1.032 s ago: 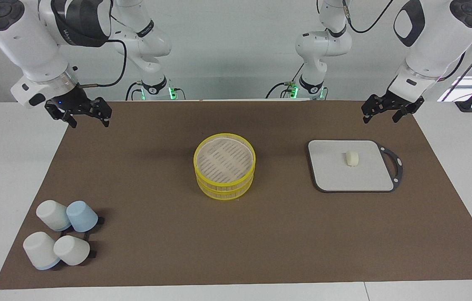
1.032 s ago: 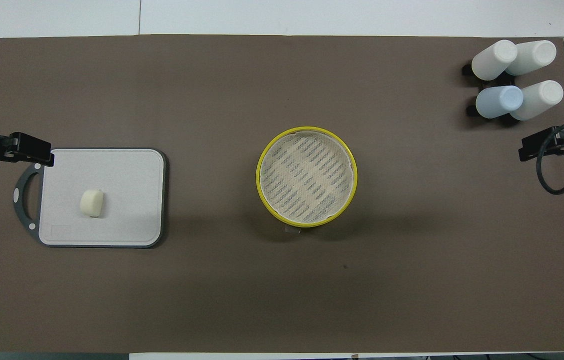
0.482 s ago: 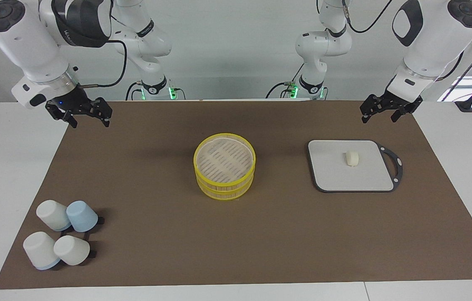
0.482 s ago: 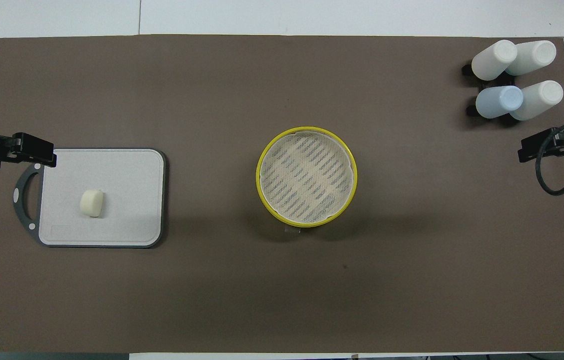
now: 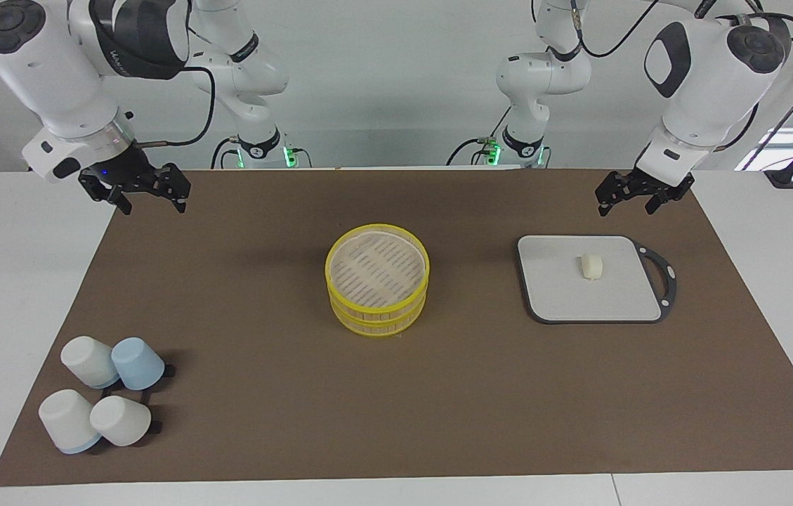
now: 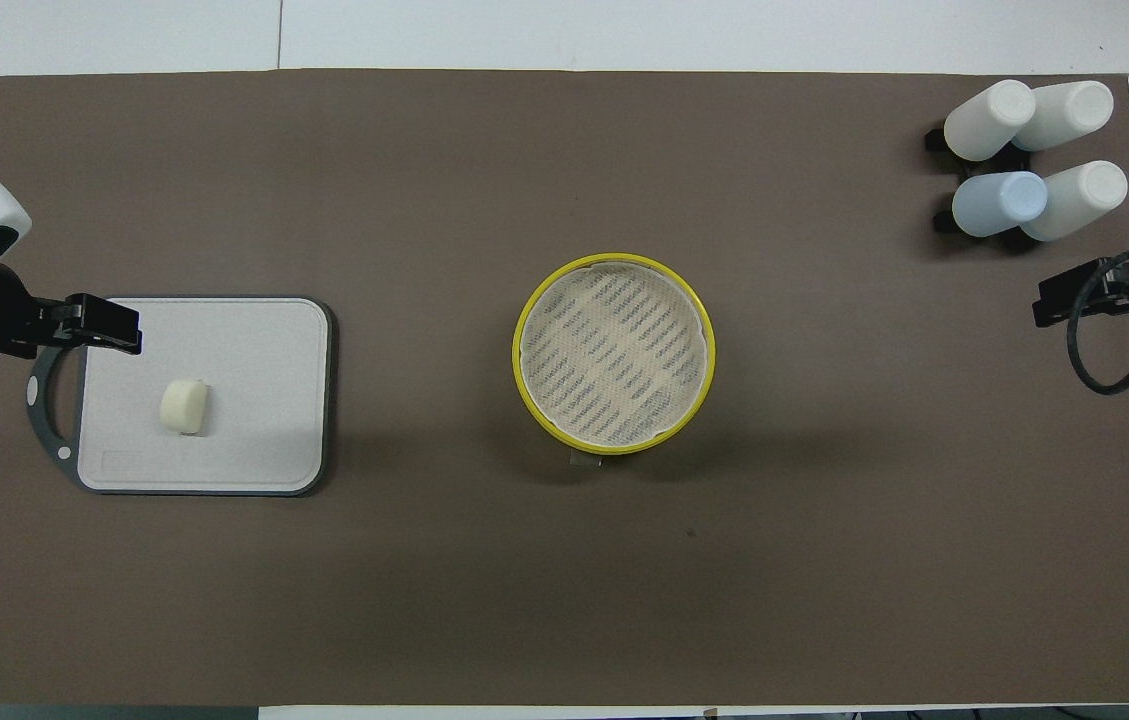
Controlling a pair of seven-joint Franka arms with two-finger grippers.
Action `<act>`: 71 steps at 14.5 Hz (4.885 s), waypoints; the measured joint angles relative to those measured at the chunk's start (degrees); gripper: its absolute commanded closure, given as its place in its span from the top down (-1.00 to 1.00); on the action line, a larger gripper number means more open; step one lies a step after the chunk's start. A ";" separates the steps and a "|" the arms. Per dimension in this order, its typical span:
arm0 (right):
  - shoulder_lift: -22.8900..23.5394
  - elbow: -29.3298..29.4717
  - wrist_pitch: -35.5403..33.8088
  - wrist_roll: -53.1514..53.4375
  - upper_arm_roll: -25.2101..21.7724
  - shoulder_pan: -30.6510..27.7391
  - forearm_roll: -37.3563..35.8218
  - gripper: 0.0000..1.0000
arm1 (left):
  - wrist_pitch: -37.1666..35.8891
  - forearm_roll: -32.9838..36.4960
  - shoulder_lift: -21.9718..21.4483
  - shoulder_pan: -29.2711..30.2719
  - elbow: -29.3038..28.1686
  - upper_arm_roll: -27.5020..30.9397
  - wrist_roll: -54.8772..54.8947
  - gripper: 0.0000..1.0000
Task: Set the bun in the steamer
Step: 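Grasp the steamer lid with the right gripper while the left gripper grasps the bun, then lift the lid toward the bottles while the left gripper carries the bun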
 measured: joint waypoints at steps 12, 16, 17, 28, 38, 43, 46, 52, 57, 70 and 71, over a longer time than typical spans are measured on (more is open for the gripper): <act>0.99 -2.89 6.93 14.96 0.74 12.15 0.11 1.00 | 19.54 0.02 0.82 2.73 -19.66 0.24 0.38 1.00; 4.37 -2.93 11.66 27.16 1.08 21.18 0.20 1.00 | 22.05 0.02 1.14 2.77 -22.28 0.23 0.38 1.00; 5.54 -2.64 12.81 30.77 1.14 23.75 0.20 1.00 | 23.14 0.02 1.28 2.82 -23.20 0.23 0.38 1.00; 25.09 10.89 22.46 53.25 1.09 40.01 0.08 1.00 | 32.39 0.02 3.66 4.39 -27.85 0.28 3.47 1.00; 28.54 11.08 22.83 53.33 1.01 42.43 0.08 0.11 | 33.87 0.05 6.53 4.41 -27.86 0.24 5.58 0.90; 28.59 11.07 22.61 53.75 0.93 42.46 0.06 -1.00 | 33.87 0.05 6.57 4.41 -27.86 0.24 5.64 0.54; 28.59 11.24 22.29 53.72 0.93 42.65 -1.74 -1.00 | 33.87 0.06 6.57 4.41 -27.86 0.24 5.68 0.05; 28.07 17.22 14.53 53.41 0.41 41.69 -2.06 -1.00 | 30.93 0.07 6.64 4.40 -25.52 0.11 5.73 -0.14; 22.38 20.36 8.34 38.08 -0.09 31.54 -2.04 -1.00 | 14.76 -0.96 9.76 2.41 -8.67 -0.80 -1.20 -0.14; 20.81 19.94 7.54 -6.36 -0.43 1.27 -1.93 -1.00 | 5.95 -7.05 33.28 -30.70 28.56 -1.09 -50.08 -0.14; 20.82 19.71 7.98 -6.87 -0.44 0.75 -1.94 -1.00 | 6.17 -7.04 34.41 -31.99 29.21 -1.07 -50.43 -0.14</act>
